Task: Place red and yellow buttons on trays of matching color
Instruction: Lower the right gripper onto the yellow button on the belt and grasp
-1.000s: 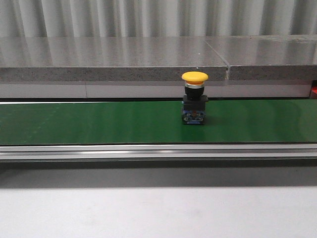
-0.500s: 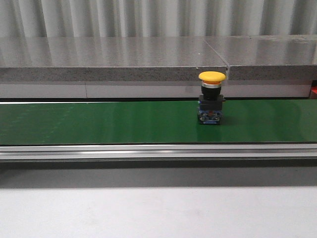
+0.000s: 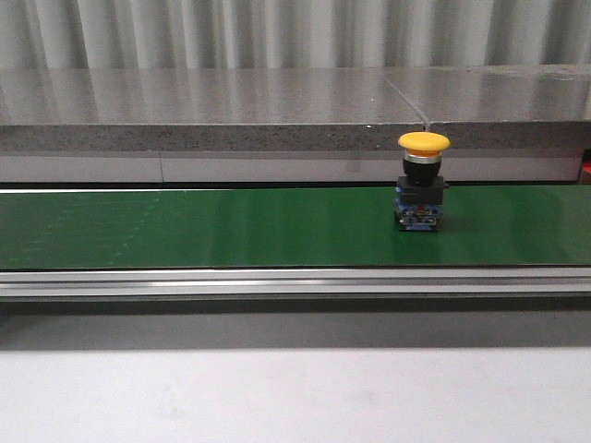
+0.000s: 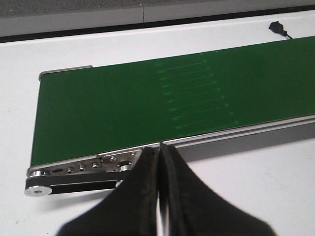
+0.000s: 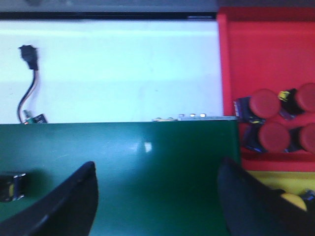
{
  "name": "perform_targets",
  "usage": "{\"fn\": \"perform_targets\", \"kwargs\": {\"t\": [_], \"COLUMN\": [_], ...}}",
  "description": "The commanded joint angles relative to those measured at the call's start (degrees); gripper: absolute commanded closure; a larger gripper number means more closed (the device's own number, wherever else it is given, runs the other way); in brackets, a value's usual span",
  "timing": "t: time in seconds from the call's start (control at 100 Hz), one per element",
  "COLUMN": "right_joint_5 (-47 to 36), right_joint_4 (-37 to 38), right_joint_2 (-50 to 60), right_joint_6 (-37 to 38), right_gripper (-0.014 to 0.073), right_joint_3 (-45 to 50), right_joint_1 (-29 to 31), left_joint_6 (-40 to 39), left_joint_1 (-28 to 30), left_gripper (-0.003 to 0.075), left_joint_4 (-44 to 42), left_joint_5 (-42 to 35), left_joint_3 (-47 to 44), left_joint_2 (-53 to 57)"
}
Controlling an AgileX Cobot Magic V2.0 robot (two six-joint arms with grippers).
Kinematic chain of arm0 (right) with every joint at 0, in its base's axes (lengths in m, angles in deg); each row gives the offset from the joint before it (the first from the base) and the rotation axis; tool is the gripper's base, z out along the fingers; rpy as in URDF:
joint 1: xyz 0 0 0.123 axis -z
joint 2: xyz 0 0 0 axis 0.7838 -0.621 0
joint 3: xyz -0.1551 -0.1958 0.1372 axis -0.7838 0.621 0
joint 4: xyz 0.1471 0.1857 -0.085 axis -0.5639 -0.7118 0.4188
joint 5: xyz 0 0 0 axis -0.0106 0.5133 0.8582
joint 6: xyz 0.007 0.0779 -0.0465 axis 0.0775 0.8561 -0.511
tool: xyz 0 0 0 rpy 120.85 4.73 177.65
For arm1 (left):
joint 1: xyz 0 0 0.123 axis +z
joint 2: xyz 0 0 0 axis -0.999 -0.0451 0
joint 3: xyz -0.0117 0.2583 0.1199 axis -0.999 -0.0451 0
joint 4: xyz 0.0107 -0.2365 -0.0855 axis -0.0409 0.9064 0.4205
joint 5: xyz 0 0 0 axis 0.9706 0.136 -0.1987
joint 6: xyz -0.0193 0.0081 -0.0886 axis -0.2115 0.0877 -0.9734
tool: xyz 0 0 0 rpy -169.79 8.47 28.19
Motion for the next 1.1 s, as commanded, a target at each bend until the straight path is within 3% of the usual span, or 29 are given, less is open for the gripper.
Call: {"fn": "perform_targets", "kwargs": {"t": [0.0, 0.43, 1.09], "right_joint_5": [-1.4, 2.5, 6.8], "right_joint_4": [0.2, 0.1, -2.8], "right_joint_2": [2.4, -3.0, -12.5], "right_joint_6": [-0.7, -0.7, -0.7], "right_gripper": [0.0076, 0.0076, 0.0076], "right_joint_3": [-1.1, -0.9, -0.7], "right_joint_1": [-3.4, -14.8, -15.0], "left_joint_6": [0.1, 0.1, 0.1], "left_joint_1": [-0.4, -0.4, -0.4], "left_gripper": [0.0740, 0.0740, 0.0740], "left_joint_4": [1.0, 1.0, 1.0], "left_joint_5": [-3.6, -3.6, -3.6], "left_joint_3": [1.5, 1.5, 1.5], "left_joint_2": [-0.3, -0.3, -0.3]}}
